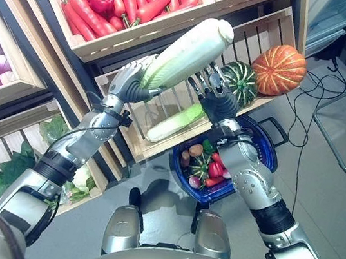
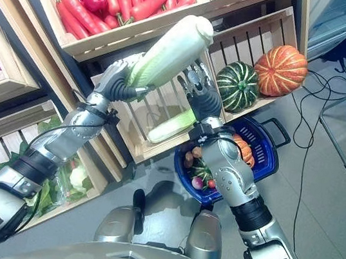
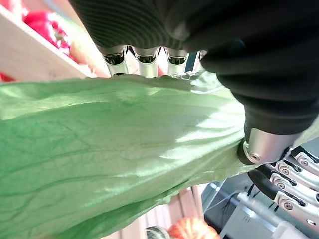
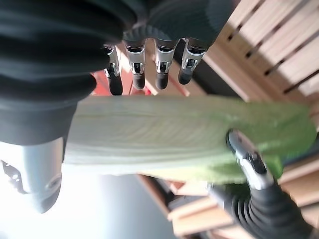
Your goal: Pick up fruits and vegetables into the basket
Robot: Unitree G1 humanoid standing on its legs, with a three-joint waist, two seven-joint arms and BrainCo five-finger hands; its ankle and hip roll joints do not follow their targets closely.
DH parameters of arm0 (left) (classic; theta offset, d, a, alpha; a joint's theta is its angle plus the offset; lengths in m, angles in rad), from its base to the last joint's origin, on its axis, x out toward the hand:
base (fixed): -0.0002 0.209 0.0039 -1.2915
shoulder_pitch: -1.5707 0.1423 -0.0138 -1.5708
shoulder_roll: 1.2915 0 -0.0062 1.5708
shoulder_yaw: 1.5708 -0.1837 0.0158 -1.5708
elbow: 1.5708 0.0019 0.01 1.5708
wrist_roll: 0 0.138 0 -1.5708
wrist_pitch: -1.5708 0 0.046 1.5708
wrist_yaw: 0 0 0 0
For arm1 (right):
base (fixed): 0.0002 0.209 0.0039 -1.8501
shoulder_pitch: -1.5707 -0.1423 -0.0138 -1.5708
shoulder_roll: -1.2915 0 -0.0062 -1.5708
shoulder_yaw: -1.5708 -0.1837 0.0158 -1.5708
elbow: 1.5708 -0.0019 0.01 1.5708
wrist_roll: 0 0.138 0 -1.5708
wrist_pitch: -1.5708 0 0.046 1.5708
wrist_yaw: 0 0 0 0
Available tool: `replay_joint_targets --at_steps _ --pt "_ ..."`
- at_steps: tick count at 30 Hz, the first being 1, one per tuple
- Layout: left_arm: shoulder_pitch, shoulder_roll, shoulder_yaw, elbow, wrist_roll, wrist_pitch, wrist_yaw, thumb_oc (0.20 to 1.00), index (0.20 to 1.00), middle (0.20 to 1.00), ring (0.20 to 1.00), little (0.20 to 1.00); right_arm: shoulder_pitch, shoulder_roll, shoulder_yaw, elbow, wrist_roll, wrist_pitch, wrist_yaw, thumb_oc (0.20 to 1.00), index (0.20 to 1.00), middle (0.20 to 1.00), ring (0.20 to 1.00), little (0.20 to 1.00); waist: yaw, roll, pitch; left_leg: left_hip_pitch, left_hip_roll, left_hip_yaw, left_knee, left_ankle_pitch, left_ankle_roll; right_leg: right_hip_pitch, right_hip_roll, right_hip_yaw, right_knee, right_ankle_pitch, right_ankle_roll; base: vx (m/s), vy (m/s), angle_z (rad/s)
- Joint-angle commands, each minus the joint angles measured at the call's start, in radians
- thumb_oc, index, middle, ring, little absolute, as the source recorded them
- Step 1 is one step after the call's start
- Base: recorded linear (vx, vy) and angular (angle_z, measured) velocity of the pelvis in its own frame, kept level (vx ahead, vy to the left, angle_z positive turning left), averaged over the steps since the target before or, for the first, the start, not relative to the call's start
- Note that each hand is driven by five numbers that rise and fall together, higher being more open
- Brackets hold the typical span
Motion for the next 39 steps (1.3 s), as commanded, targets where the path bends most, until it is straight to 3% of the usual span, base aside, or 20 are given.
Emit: replay_joint_targets --at_steps 1,5,11,14,19,23,26,27,28,29,33,36,37,38,39 --pt "-0.079 0.043 -0.138 -0.147 0.229 -0.020 0.061 0.200 0.200 0.200 0.200 0.200 -0.065 0.066 0.037 -0.061 0.013 -0.047 -0.053 1.000 1.000 1.000 1.000 1.000 0.002 -0.041 -0.042 0.012 -0.028 0.039 0.065 -0.092 0.037 0.084 -0.037 -0.018 -0.079 0.022 0.045 0.00 0.000 0.00" --pt "-0.079 0.039 -0.159 -0.149 0.204 0.015 0.074 0.200 0.200 0.200 0.200 0.200 -0.068 0.066 0.035 -0.035 -0.027 -0.051 -0.101 1.000 1.000 1.000 1.000 1.000 0.002 -0.041 -0.034 0.012 -0.028 0.041 0.060 -0.090 0.036 0.087 -0.037 -0.018 -0.084 0.024 0.045 -0.01 0.001 0.00" --pt "-0.052 -0.020 -0.150 -0.140 0.014 0.090 0.056 0.200 0.200 0.200 0.200 0.200 -0.075 0.075 0.037 -0.042 -0.156 -0.073 -0.096 1.000 1.000 1.000 1.000 1.000 0.008 -0.042 -0.029 0.015 -0.027 0.034 0.058 -0.090 0.034 0.092 -0.037 -0.019 -0.087 0.025 0.048 0.00 0.000 0.00" --pt "-0.048 -0.021 -0.131 -0.148 0.103 0.086 0.117 0.200 0.200 0.200 0.200 0.200 -0.074 0.070 0.016 -0.058 -0.196 -0.071 -0.131 1.000 1.000 1.000 1.000 1.000 0.008 -0.045 -0.029 0.019 -0.029 0.032 0.056 -0.094 0.035 0.095 -0.038 -0.018 -0.089 0.025 0.051 0.00 0.000 0.00" --pt "-0.033 -0.001 -0.095 -0.209 0.172 0.119 0.097 0.200 0.200 0.200 0.200 0.200 -0.069 0.054 -0.024 -0.072 -0.209 -0.053 -0.198 1.000 1.000 1.000 1.000 1.000 0.009 -0.045 -0.030 0.023 -0.031 0.027 0.052 -0.096 0.038 0.096 -0.038 -0.014 -0.090 0.025 0.055 0.00 0.000 0.00" --pt "-0.041 -0.010 -0.108 -0.227 0.236 0.114 0.080 0.200 0.200 0.200 0.200 0.200 -0.082 0.074 -0.017 -0.063 -0.174 -0.054 -0.198 1.000 1.000 1.000 1.000 1.000 0.017 -0.045 -0.032 0.025 -0.032 0.024 0.053 -0.098 0.039 0.102 -0.040 -0.018 -0.091 0.024 0.053 0.01 -0.002 0.01" --pt "-0.068 -0.026 -0.151 -0.204 0.335 0.111 0.092 0.200 0.200 0.200 0.200 0.200 -0.115 0.101 0.004 -0.037 -0.150 -0.097 -0.165 1.000 1.000 1.000 1.000 1.000 0.022 -0.047 -0.034 0.028 -0.031 0.024 0.057 -0.102 0.040 0.111 -0.040 -0.020 -0.093 0.023 0.051 0.02 -0.009 0.03" --pt "-0.078 -0.027 -0.168 -0.197 0.368 0.117 0.101 0.200 0.200 0.200 0.200 0.200 -0.125 0.106 0.013 -0.033 -0.155 -0.102 -0.160 0.853 0.853 0.853 0.853 0.853 0.022 -0.048 -0.034 0.029 -0.031 0.023 0.057 -0.103 0.040 0.111 -0.040 -0.019 -0.094 0.023 0.051 0.00 0.000 0.00" --pt "-0.092 -0.029 -0.191 -0.185 0.408 0.129 0.111 0.200 0.200 0.200 0.200 0.200 -0.135 0.111 0.022 -0.033 -0.155 -0.106 -0.157 0.291 0.291 0.291 0.291 0.291 0.022 -0.049 -0.035 0.028 -0.030 0.023 0.057 -0.104 0.039 0.111 -0.040 -0.019 -0.094 0.024 0.051 0.00 0.000 0.00" --pt "-0.107 -0.032 -0.216 -0.174 0.461 0.149 0.121 0.200 0.200 0.200 0.200 0.200 -0.145 0.116 0.028 -0.034 -0.146 -0.110 -0.161 0.200 0.200 0.200 0.200 0.200 0.022 -0.051 -0.037 0.027 -0.029 0.024 0.057 -0.104 0.038 0.110 -0.041 -0.019 -0.096 0.025 0.052 0.00 0.000 0.00" --pt "-0.134 -0.037 -0.294 -0.131 0.522 0.195 0.136 0.200 0.200 0.200 0.200 0.200 -0.174 0.116 0.046 -0.027 -0.114 -0.125 -0.169 0.200 0.200 0.200 0.200 0.200 0.018 -0.055 -0.042 0.029 -0.029 0.025 0.053 -0.107 0.037 0.108 -0.040 -0.010 -0.097 0.025 0.057 0.00 0.000 0.00" --pt "-0.140 -0.057 -0.335 -0.093 0.479 0.224 0.133 0.200 0.200 0.200 0.200 0.200 -0.200 0.129 0.051 -0.004 -0.115 -0.156 -0.158 0.200 0.200 0.200 0.200 0.200 0.015 -0.057 -0.040 0.027 -0.027 0.026 0.053 -0.107 0.038 0.104 -0.040 -0.008 -0.099 0.027 0.058 0.00 0.000 0.00" --pt "-0.142 -0.062 -0.341 -0.083 0.461 0.228 0.131 0.341 0.341 0.341 0.341 0.341 -0.203 0.131 0.049 -0.002 -0.112 -0.160 -0.152 0.200 0.200 0.200 0.200 0.200 0.015 -0.057 -0.039 0.026 -0.027 0.026 0.053 -0.107 0.038 0.103 -0.040 -0.007 -0.099 0.027 0.058 0.00 0.000 0.00" --pt "-0.130 -0.083 -0.348 -0.045 0.388 0.232 0.116 1.000 1.000 1.000 1.000 1.000 -0.209 0.139 0.040 0.002 -0.113 -0.176 -0.136 0.200 0.200 0.200 0.200 0.200 0.015 -0.056 -0.038 0.024 -0.026 0.026 0.053 -0.107 0.039 0.101 -0.040 -0.008 -0.099 0.028 0.058 0.00 0.000 0.00" --pt "-0.117 -0.093 -0.349 -0.026 0.268 0.232 0.081 1.000 1.000 1.000 1.000 1.000 -0.210 0.140 0.034 -0.003 -0.121 -0.188 -0.124 0.200 0.200 0.200 0.200 0.200 0.014 -0.055 -0.036 0.024 -0.025 0.027 0.051 -0.106 0.039 0.098 -0.040 -0.008 -0.098 0.027 0.058 -0.04 -0.026 -0.01"
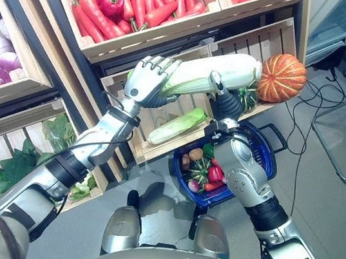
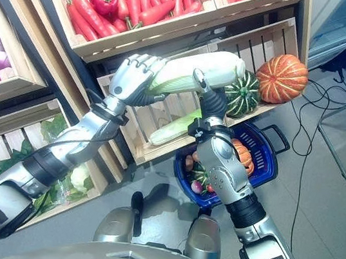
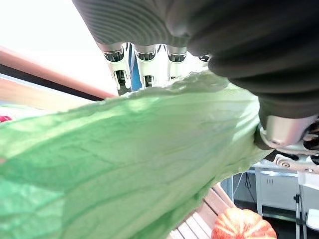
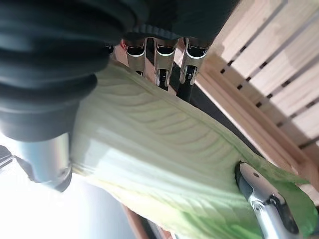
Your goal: Pick up fruits and vegetables into the basket
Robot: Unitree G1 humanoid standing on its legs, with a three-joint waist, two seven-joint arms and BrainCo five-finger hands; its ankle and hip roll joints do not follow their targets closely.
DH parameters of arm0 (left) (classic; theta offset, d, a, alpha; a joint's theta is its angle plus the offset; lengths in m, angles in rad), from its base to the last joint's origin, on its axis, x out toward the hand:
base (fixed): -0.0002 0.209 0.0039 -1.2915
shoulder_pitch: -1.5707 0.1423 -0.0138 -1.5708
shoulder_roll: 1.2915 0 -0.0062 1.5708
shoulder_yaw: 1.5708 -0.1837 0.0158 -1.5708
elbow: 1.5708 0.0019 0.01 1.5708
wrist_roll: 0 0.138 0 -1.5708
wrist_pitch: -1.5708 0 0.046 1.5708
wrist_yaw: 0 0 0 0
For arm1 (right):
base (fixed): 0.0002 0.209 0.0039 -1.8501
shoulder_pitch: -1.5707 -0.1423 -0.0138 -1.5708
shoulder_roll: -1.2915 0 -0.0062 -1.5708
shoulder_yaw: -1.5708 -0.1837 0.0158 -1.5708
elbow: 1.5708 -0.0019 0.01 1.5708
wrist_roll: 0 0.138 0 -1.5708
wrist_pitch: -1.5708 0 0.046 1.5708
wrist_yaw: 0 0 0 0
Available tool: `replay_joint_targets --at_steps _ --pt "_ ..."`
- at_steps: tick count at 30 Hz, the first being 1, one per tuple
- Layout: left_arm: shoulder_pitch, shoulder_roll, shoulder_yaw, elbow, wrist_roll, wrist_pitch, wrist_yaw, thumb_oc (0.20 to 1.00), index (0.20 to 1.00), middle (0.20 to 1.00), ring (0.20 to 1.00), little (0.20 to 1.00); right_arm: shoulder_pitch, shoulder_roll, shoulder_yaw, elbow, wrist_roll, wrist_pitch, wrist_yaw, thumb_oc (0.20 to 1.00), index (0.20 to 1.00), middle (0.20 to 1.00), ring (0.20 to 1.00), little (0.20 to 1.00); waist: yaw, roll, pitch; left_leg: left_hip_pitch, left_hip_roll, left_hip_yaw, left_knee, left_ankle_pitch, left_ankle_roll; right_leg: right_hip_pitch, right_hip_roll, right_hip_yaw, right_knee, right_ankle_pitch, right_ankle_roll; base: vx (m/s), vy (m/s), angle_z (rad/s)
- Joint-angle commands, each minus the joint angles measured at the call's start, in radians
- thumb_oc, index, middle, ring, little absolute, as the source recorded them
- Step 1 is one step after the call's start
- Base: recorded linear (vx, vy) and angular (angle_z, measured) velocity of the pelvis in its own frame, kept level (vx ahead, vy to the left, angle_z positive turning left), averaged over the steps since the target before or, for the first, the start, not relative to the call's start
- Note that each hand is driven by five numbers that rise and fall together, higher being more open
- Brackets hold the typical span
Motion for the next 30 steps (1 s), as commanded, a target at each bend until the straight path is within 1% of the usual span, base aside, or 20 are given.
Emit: replay_joint_targets --at_steps 1,2,3,4,5,6,8,10,12,14,16,18,19,23,25,27,30 --pt "-0.024 -0.065 -0.125 0.029 -0.241 -0.035 -0.070 1.000 1.000 1.000 1.000 1.000 -0.177 0.102 -0.015 -0.117 -0.001 -0.116 0.093 0.200 0.200 0.200 0.200 0.200 -0.002 -0.029 0.002 0.005 -0.023 0.028 0.058 -0.104 0.035 0.061 -0.044 -0.007 -0.051 0.006 0.053 -0.03 -0.016 0.00" --pt "-0.024 -0.063 -0.125 0.028 -0.245 -0.035 -0.072 1.000 1.000 1.000 1.000 1.000 -0.176 0.102 -0.014 -0.118 -0.002 -0.116 0.093 0.200 0.200 0.200 0.200 0.200 -0.003 -0.028 0.000 0.004 -0.023 0.028 0.058 -0.104 0.035 0.060 -0.044 -0.007 -0.050 0.006 0.053 -0.06 -0.012 0.01" --pt "0.009 -0.063 -0.109 0.035 -0.370 -0.035 -0.097 1.000 1.000 1.000 1.000 1.000 -0.175 0.093 -0.036 -0.132 -0.030 -0.116 0.097 0.200 0.200 0.200 0.200 0.200 0.000 -0.024 0.007 -0.002 -0.022 0.027 0.059 -0.102 0.033 0.056 -0.044 -0.011 -0.048 0.004 0.052 -0.11 -0.004 0.02" --pt "0.054 -0.057 -0.083 0.042 -0.485 -0.049 -0.104 1.000 1.000 1.000 1.000 1.000 -0.176 0.074 -0.070 -0.150 -0.062 -0.113 0.103 0.200 0.200 0.200 0.200 0.200 0.004 -0.018 0.018 -0.008 -0.022 0.025 0.058 -0.099 0.032 0.049 -0.045 -0.015 -0.046 0.004 0.050 -0.13 -0.002 0.01" --pt "0.070 -0.050 -0.072 0.043 -0.524 -0.060 -0.103 1.000 1.000 1.000 1.000 1.000 -0.172 0.066 -0.085 -0.160 -0.077 -0.107 0.106 0.200 0.200 0.200 0.200 0.200 0.004 -0.016 0.022 -0.012 -0.022 0.023 0.059 -0.098 0.031 0.045 -0.044 -0.017 -0.043 0.003 0.049 -0.15 0.000 0.00" --pt "0.104 -0.039 -0.047 0.041 -0.614 -0.071 -0.102 1.000 1.000 1.000 1.000 1.000 -0.165 0.049 -0.113 -0.174 -0.104 -0.109 0.113 0.200 0.200 0.200 0.200 0.200 0.006 -0.011 0.034 -0.020 -0.021 0.023 0.062 -0.096 0.031 0.038 -0.044 -0.020 -0.038 0.002 0.047 -0.13 -0.004 -0.01" --pt "0.166 -0.024 0.005 0.048 -0.718 -0.110 -0.107 1.000 1.000 1.000 1.000 1.000 -0.146 0.020 -0.171 -0.187 -0.154 -0.114 0.127 0.200 0.200 0.200 0.200 0.200 0.010 -0.004 0.050 -0.033 -0.020 0.020 0.066 -0.093 0.030 0.027 -0.044 -0.026 -0.030 0.000 0.043 -0.12 -0.015 0.00" --pt "0.226 -0.019 0.063 0.053 -0.819 -0.129 -0.118 1.000 1.000 1.000 1.000 1.000 -0.128 -0.015 -0.223 -0.201 -0.184 -0.122 0.131 0.200 0.200 0.200 0.200 0.200 0.013 0.001 0.063 -0.044 -0.018 0.019 0.069 -0.089 0.029 0.017 -0.044 -0.032 -0.023 -0.001 0.038 -0.09 -0.024 0.03" --pt "0.284 -0.013 0.119 0.063 -0.839 -0.167 -0.113 1.000 1.000 1.000 1.000 1.000 -0.100 -0.044 -0.279 -0.210 -0.225 -0.127 0.139 0.200 0.200 0.200 0.200 0.200 0.014 0.006 0.073 -0.054 -0.015 0.018 0.071 -0.087 0.028 0.011 -0.043 -0.039 -0.017 -0.004 0.032 -0.07 -0.030 0.06" --pt "0.353 -0.003 0.190 0.072 -0.853 -0.212 -0.101 1.000 1.000 1.000 1.000 1.000 -0.059 -0.092 -0.349 -0.221 -0.248 -0.144 0.148 0.200 0.200 0.200 0.200 0.200 0.015 0.009 0.085 -0.066 -0.013 0.018 0.075 -0.082 0.026 0.003 -0.043 -0.045 -0.013 -0.005 0.026 -0.08 -0.040 0.11" --pt "0.401 0.003 0.246 0.073 -0.889 -0.236 -0.103 1.000 1.000 1.000 1.000 1.000 -0.027 -0.134 -0.400 -0.229 -0.273 -0.158 0.142 0.200 0.200 0.200 0.200 0.200 0.017 0.012 0.097 -0.078 -0.011 0.018 0.077 -0.077 0.024 -0.005 -0.043 -0.051 -0.009 -0.006 0.021 -0.07 -0.034 0.13" --pt "0.434 -0.001 0.282 0.084 -0.911 -0.258 -0.107 1.000 1.000 1.000 1.000 1.000 -0.002 -0.156 -0.435 -0.231 -0.305 -0.169 0.132 0.200 0.200 0.200 0.200 0.200 0.015 0.015 0.104 -0.088 -0.008 0.017 0.081 -0.074 0.021 -0.013 -0.043 -0.055 -0.004 -0.008 0.017 -0.07 -0.024 0.08" --pt "0.459 -0.003 0.307 0.094 -0.921 -0.285 -0.107 1.000 1.000 1.000 1.000 1.000 0.019 -0.176 -0.466 -0.228 -0.338 -0.182 0.125 0.200 0.200 0.200 0.200 0.200 0.014 0.019 0.113 -0.096 -0.008 0.017 0.083 -0.073 0.020 -0.022 -0.043 -0.057 0.002 -0.010 0.014 -0.08 -0.012 0.06" --pt "0.503 -0.005 0.351 0.098 -0.943 -0.344 -0.096 1.000 1.000 1.000 1.000 1.000 0.065 -0.231 -0.533 -0.224 -0.402 -0.206 0.090 0.200 0.200 0.200 0.200 0.200 0.003 0.028 0.143 -0.134 -0.003 0.022 0.105 -0.068 0.015 -0.066 -0.045 -0.056 0.033 -0.014 0.005 -0.10 0.006 -0.01" --pt "0.518 -0.010 0.371 0.092 -0.953 -0.377 -0.081 1.000 1.000 1.000 1.000 1.000 0.091 -0.250 -0.558 -0.217 -0.454 -0.221 0.054 0.200 0.200 0.200 0.200 0.200 -0.004 0.034 0.165 -0.160 0.000 0.026 0.121 -0.067 0.013 -0.097 -0.048 -0.053 0.056 -0.017 0.002 -0.11 0.006 0.01" --pt "0.524 -0.007 0.382 0.074 -0.959 -0.407 -0.062 1.000 1.000 1.000 1.000 1.000 0.110 -0.265 -0.574 -0.211 -0.506 -0.223 0.015 0.200 0.200 0.200 0.200 0.200 -0.011 0.039 0.181 -0.182 0.000 0.028 0.133 -0.065 0.013 -0.126 -0.049 -0.049 0.074 -0.019 0.000 -0.10 0.010 0.01" --pt "0.523 -0.004 0.396 0.042 -0.978 -0.432 -0.049 1.000 1.000 1.000 1.000 1.000 0.132 -0.280 -0.590 -0.207 -0.552 -0.217 -0.031 0.200 0.200 0.200 0.200 0.200 -0.021 0.047 0.205 -0.212 0.000 0.030 0.144 -0.062 0.013 -0.165 -0.049 -0.042 0.100 -0.022 -0.002 -0.09 0.012 -0.02"
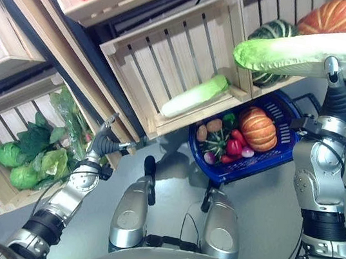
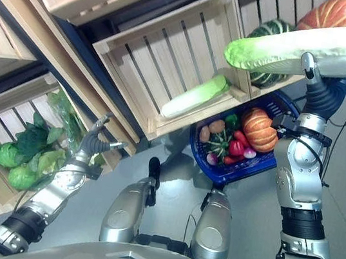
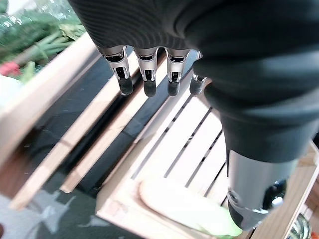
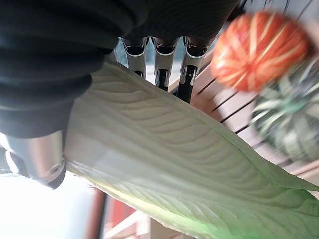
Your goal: Pick up fruits and vegetables into the basket
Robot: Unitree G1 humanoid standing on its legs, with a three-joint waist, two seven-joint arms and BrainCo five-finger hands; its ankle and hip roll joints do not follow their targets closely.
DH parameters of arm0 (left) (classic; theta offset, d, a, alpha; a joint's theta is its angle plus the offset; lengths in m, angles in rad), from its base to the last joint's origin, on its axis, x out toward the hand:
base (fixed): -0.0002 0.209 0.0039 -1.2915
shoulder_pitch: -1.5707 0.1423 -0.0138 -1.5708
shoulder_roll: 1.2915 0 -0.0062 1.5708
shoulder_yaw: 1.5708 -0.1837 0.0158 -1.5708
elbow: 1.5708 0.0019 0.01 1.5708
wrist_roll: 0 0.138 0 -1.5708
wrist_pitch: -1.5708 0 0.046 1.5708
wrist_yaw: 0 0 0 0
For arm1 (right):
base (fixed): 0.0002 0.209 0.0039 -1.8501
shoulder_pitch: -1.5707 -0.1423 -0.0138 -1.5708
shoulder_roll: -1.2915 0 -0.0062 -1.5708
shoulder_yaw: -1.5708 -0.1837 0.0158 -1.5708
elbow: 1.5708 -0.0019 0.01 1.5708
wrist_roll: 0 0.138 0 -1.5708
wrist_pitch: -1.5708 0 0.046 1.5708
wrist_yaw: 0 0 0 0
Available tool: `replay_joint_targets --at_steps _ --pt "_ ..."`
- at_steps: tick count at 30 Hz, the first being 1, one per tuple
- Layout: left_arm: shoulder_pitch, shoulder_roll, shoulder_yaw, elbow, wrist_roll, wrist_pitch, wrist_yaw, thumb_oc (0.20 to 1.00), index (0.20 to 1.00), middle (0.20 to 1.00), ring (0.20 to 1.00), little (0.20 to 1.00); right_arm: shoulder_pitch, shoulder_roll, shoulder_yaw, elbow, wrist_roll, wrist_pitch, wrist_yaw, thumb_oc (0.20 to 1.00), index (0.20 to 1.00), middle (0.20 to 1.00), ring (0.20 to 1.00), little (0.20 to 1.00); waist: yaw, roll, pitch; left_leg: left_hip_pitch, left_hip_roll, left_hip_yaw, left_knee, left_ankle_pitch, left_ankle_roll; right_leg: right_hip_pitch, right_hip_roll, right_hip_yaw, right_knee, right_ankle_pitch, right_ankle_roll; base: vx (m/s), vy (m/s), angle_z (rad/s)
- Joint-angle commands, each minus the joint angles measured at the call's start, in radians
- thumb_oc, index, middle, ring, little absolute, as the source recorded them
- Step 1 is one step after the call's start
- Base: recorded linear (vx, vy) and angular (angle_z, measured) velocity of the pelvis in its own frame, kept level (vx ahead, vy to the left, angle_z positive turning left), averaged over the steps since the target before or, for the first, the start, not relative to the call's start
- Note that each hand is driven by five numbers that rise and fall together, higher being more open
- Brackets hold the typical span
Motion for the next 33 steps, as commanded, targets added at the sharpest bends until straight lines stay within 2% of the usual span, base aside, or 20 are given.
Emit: replay_joint_targets --at_steps 1,2,7,13,16,20,26,29,31,33 --pt "0.026 0.061 0.069 -0.110 -0.048 -0.094 0.045 1.000 1.000 1.000 1.000 1.000 0.007 -0.044 -0.074 -0.117 -0.099 -0.087 -0.079 0.200 0.200 0.200 0.200 0.200 -0.021 -0.040 -0.012 -0.046 0.013 0.041 0.138 -0.087 0.000 -0.005 -0.024 -0.016 0.061 -0.026 -0.003 -0.10 0.004 -0.06" --pt "0.022 0.065 0.077 -0.134 -0.057 -0.100 0.050 1.000 1.000 1.000 1.000 1.000 0.024 -0.050 -0.085 -0.105 -0.130 -0.079 -0.117 0.200 0.200 0.200 0.200 0.200 -0.027 -0.034 0.004 -0.064 0.012 0.041 0.144 -0.084 0.001 -0.030 -0.024 -0.012 0.077 -0.028 -0.004 -0.10 0.007 -0.04" --pt "0.009 0.072 0.078 -0.209 -0.091 -0.104 0.057 1.000 1.000 1.000 1.000 1.000 0.071 -0.055 -0.089 -0.038 -0.179 -0.055 -0.227 0.200 0.200 0.200 0.200 0.200 -0.038 -0.011 0.006 -0.158 0.005 0.046 0.158 -0.070 0.004 -0.142 -0.024 0.001 0.121 -0.030 -0.003 -0.07 -0.015 -0.09" --pt "-0.009 0.083 0.074 -0.315 -0.153 -0.132 0.030 1.000 1.000 1.000 1.000 1.000 0.062 -0.047 -0.073 0.051 -0.273 -0.008 -0.360 0.200 0.200 0.200 0.200 0.200 -0.030 0.019 0.006 -0.253 -0.006 0.041 0.174 -0.062 0.009 -0.249 -0.026 0.008 0.165 -0.037 -0.004 -0.04 -0.038 -0.02" --pt "-0.026 0.082 0.062 -0.386 -0.214 -0.150 -0.010 1.000 1.000 1.000 1.000 1.000 0.052 -0.040 -0.064 0.106 -0.285 0.038 -0.420 0.200 0.200 0.200 0.200 0.200 -0.022 0.043 0.006 -0.311 -0.016 0.038 0.186 -0.063 0.012 -0.316 -0.028 0.014 0.204 -0.052 -0.005 -0.01 -0.056 -0.08" --pt "-0.048 0.080 0.045 -0.431 -0.237 -0.159 -0.024 1.000 1.000 1.000 1.000 1.000 0.036 -0.032 -0.048 0.169 -0.274 0.055 -0.463 0.200 0.200 0.200 0.200 0.200 -0.014 0.064 0.006 -0.361 -0.021 0.035 0.199 -0.060 0.015 -0.370 -0.034 0.018 0.234 -0.059 -0.006 0.00 -0.053 0.04" --pt "-0.090 0.081 0.027 -0.458 -0.238 -0.154 -0.018 1.000 1.000 1.000 1.000 1.000 -0.037 -0.033 -0.027 0.289 -0.172 0.070 -0.402 0.200 0.200 0.200 0.200 0.200 0.008 0.089 0.006 -0.414 -0.035 0.027 0.208 -0.055 0.021 -0.429 -0.040 0.018 0.263 -0.064 -0.008 0.00 -0.051 0.03" --pt "-0.132 0.080 0.015 -0.454 -0.229 -0.160 -0.028 1.000 1.000 1.000 1.000 1.000 -0.131 -0.050 0.007 0.429 -0.052 0.090 -0.278 0.200 0.200 0.200 0.200 0.200 0.030 0.105 0.006 -0.454 -0.045 0.015 0.219 -0.054 0.028 -0.472 -0.041 0.015 0.286 -0.067 -0.011 -0.01 -0.076 0.08" --pt "-0.141 0.080 0.012 -0.452 -0.224 -0.160 -0.031 1.000 1.000 1.000 1.000 1.000 -0.150 -0.051 0.012 0.458 -0.032 0.090 -0.256 0.200 0.200 0.200 0.200 0.200 0.034 0.108 0.006 -0.461 -0.046 0.013 0.223 -0.055 0.029 -0.480 -0.041 0.015 0.292 -0.068 -0.012 0.00 -0.047 0.07" --pt "-0.181 0.082 -0.009 -0.438 -0.197 -0.154 -0.021 1.000 1.000 1.000 1.000 1.000 -0.223 -0.057 0.037 0.594 0.061 0.091 -0.163 0.200 0.200 0.200 0.200 0.200 0.051 0.117 0.006 -0.489 -0.052 0.001 0.241 -0.057 0.033 -0.508 -0.045 0.011 0.326 -0.077 -0.018 0.01 -0.088 0.07"
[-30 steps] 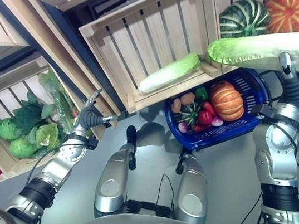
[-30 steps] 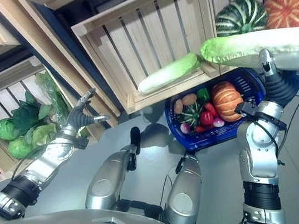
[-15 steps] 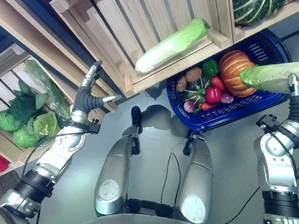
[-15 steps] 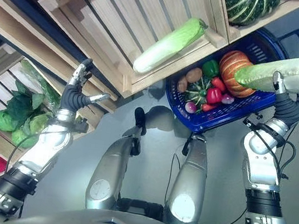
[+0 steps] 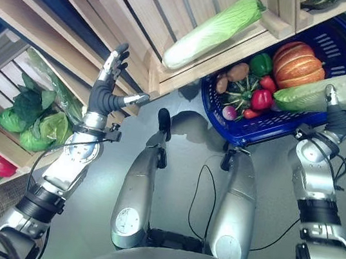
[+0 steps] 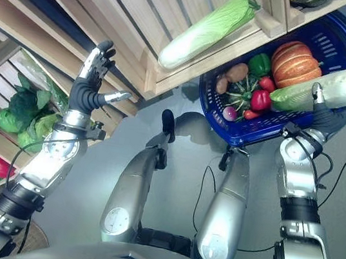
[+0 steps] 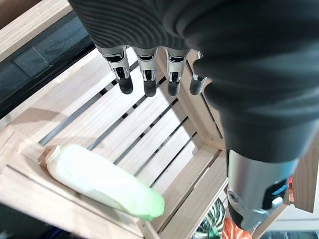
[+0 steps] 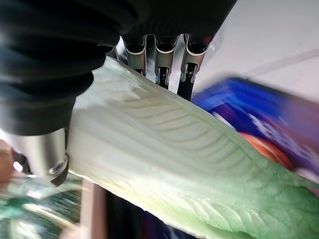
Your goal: Pick up fruits and vegetables into the basket
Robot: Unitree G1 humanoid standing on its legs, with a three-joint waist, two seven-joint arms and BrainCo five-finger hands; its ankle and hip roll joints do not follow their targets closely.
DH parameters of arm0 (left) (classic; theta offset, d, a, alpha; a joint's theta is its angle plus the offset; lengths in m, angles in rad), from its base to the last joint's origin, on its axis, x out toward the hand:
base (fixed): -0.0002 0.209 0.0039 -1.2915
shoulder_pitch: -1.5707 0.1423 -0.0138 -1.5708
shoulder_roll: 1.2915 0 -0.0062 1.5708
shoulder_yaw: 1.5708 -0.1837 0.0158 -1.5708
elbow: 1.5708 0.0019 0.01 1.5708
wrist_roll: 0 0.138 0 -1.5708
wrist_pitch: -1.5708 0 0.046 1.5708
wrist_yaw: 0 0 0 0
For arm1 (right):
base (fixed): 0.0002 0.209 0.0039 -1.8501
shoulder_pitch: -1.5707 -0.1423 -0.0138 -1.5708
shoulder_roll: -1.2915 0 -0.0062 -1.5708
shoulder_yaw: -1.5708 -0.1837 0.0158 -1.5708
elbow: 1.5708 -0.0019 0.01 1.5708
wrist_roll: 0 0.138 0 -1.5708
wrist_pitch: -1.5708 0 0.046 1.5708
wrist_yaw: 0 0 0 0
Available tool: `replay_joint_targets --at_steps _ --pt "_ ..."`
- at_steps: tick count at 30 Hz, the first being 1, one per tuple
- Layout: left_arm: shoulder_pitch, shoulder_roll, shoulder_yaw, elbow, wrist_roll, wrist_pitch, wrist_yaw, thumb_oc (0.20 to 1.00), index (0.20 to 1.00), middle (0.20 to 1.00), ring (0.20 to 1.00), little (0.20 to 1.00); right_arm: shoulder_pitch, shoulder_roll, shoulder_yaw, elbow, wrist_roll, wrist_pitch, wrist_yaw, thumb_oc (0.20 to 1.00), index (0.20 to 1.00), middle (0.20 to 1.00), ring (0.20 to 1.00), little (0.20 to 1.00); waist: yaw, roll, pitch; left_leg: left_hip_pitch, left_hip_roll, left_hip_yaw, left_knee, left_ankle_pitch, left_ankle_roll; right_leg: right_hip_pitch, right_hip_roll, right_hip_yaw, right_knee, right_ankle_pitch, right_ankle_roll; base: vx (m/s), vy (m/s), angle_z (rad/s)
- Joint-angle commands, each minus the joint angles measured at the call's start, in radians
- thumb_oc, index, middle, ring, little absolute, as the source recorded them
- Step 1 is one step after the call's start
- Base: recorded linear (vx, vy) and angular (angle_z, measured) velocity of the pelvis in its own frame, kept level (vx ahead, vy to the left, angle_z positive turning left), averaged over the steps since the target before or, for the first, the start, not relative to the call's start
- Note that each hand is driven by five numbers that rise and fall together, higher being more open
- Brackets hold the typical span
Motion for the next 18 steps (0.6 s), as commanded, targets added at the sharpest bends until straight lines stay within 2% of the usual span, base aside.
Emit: replay_joint_targets --at_steps 1,2,11,15,18 --pt "-0.036 0.005 -0.032 -0.055 0.023 -0.046 0.012 1.000 1.000 1.000 1.000 1.000 -0.062 -0.059 0.035 0.108 0.128 -0.040 0.125 0.200 0.200 0.200 0.200 0.200 0.004 0.079 -0.035 -0.091 -0.034 -0.012 0.150 -0.102 0.044 0.022 0.015 -0.041 0.002 0.009 0.031 0.01 -0.107 0.15" --pt "-0.060 0.010 -0.037 -0.050 0.041 -0.041 0.021 1.000 1.000 1.000 1.000 1.000 -0.106 -0.068 0.046 0.191 0.192 -0.039 0.184 0.200 0.200 0.200 0.200 0.200 0.014 0.086 -0.035 -0.108 -0.039 -0.018 0.158 -0.104 0.049 0.006 0.010 -0.046 0.015 0.005 0.029 0.01 -0.091 0.20" --pt "-0.165 0.039 -0.053 -0.049 0.044 -0.036 0.032 1.000 1.000 1.000 1.000 1.000 -0.278 -0.074 0.093 0.572 0.409 0.043 0.387 0.200 0.200 0.200 0.200 0.200 0.057 0.119 -0.035 -0.174 -0.063 -0.045 0.203 -0.113 0.072 -0.071 -0.005 -0.045 0.076 -0.006 0.018 0.01 -0.050 0.11" --pt "-0.195 0.040 -0.056 -0.061 0.060 -0.027 0.033 1.000 1.000 1.000 1.000 1.000 -0.326 -0.078 0.080 0.698 0.450 0.079 0.401 0.200 0.200 0.200 0.200 0.200 0.067 0.123 -0.035 -0.200 -0.070 -0.057 0.230 -0.121 0.082 -0.098 -0.002 -0.039 0.094 -0.007 0.013 0.00 -0.041 0.08" --pt "-0.220 0.041 -0.061 -0.064 0.106 -0.017 0.054 1.000 1.000 1.000 1.000 1.000 -0.349 -0.084 0.069 0.762 0.466 0.092 0.350 0.200 0.200 0.200 0.200 0.200 0.068 0.124 -0.035 -0.215 -0.069 -0.059 0.241 -0.125 0.086 -0.112 0.000 -0.034 0.097 -0.003 0.014 0.00 0.000 0.00"
